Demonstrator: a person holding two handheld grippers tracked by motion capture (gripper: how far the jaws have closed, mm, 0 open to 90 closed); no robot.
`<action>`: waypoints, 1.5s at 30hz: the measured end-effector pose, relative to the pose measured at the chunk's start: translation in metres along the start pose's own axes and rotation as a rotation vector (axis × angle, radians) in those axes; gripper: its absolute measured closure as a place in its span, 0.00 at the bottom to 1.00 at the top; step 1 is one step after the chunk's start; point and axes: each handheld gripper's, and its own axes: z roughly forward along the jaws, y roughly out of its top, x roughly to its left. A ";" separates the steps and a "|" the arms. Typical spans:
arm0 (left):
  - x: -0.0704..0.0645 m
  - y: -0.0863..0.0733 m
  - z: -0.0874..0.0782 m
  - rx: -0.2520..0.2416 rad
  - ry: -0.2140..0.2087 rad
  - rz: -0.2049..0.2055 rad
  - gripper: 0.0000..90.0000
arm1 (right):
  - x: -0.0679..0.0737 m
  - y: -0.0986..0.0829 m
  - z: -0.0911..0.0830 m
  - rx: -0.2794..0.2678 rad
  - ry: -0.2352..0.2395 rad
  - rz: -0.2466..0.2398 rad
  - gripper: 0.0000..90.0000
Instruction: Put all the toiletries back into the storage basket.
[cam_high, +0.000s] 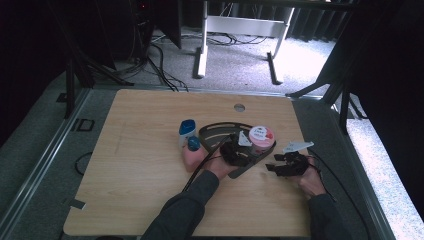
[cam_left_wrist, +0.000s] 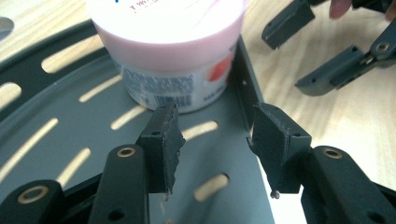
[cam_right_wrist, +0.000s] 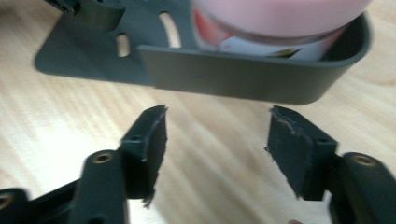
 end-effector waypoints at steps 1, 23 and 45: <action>0.000 -0.001 -0.001 0.008 -0.009 -0.003 0.56 | 0.003 -0.002 0.000 0.002 -0.003 -0.002 0.44; -0.005 -0.017 -0.045 -0.002 -0.069 -0.031 0.53 | 0.062 -0.045 -0.015 -0.026 -0.079 0.007 0.45; -0.022 -0.015 -0.093 -0.042 -0.070 0.028 0.52 | 0.065 -0.053 -0.013 -0.090 -0.097 0.034 0.41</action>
